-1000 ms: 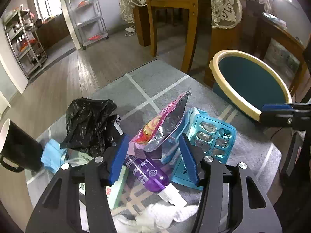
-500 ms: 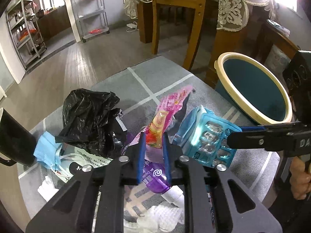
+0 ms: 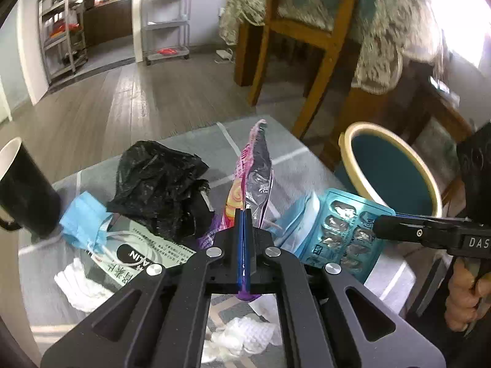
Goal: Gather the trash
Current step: 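Carry the wrapper and blister tray over the bin and release both, then grasp the black plastic bag with the left tool while the right tool grasps the blue mask, then carry the black bag and blue mask over the bin and release both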
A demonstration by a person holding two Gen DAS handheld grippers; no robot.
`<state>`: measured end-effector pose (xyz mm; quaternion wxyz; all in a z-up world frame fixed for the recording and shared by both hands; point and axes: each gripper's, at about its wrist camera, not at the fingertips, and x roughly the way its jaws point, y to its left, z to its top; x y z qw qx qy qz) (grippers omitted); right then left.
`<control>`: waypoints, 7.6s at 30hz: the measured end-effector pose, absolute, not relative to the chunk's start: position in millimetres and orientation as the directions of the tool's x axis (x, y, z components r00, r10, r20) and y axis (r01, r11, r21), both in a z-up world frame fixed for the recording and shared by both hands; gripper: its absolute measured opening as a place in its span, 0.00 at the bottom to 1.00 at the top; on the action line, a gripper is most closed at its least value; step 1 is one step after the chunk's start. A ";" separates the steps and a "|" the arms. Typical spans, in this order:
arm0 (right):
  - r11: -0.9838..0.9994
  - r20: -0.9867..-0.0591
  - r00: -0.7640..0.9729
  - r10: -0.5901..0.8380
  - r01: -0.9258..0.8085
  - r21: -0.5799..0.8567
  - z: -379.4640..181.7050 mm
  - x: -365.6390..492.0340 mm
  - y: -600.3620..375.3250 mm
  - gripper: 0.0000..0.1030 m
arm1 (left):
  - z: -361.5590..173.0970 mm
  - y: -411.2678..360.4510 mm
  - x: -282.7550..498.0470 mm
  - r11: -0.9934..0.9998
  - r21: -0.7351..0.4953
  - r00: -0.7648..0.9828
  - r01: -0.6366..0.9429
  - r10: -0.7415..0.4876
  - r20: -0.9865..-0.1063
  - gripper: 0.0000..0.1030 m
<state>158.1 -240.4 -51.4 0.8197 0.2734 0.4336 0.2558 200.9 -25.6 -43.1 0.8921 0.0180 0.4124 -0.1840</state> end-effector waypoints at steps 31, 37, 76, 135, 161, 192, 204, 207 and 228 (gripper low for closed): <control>0.910 -0.575 0.771 0.274 -0.014 0.415 6.5 106.6 -325.5 0.09 | -14.1 -102.7 163.6 0.847 -0.336 0.520 0.412 -0.521 -0.677 0.00; 0.902 -0.580 0.784 0.222 0.062 0.428 3.0 101.5 -351.4 0.09 | -13.4 -139.0 166.9 0.820 -0.352 0.486 0.451 -0.557 -0.673 0.00; 0.850 -0.695 0.703 0.149 0.269 0.453 -31.8 105.5 -394.7 0.09 | -65.7 -218.5 191.9 0.792 -0.368 0.340 0.487 -0.560 -0.756 0.11; 0.909 -0.705 0.647 0.291 0.043 0.414 -31.2 134.5 -297.3 0.69 | -28.7 31.9 226.6 0.973 -0.174 0.594 0.149 -0.228 -0.771 0.66; 0.869 -0.720 0.533 0.444 -0.060 0.492 -58.9 183.9 -220.4 0.71 | -102.0 62.1 311.3 0.945 -0.321 0.430 0.066 -0.317 -0.846 0.38; 0.850 -0.656 0.585 0.476 -0.115 0.514 -30.2 169.8 -235.3 0.17 | -16.9 62.4 214.5 0.911 -0.382 0.644 0.156 -0.387 -0.660 0.06; 0.932 -0.631 0.723 0.282 -0.051 0.358 10.5 124.8 -286.9 0.17 | -11.9 -14.1 185.7 0.902 -0.326 0.580 0.283 -0.432 -0.691 0.06; 0.931 -0.622 0.740 0.257 -0.018 0.364 11.5 120.8 -302.9 0.17 | -7.9 -40.4 182.2 0.890 -0.322 0.568 0.324 -0.455 -0.686 0.06; 0.913 -0.643 0.762 0.076 0.206 0.352 5.1 99.1 -382.8 0.17 | -4.7 -183.5 178.3 0.799 -0.279 0.470 0.533 -0.553 -0.688 0.06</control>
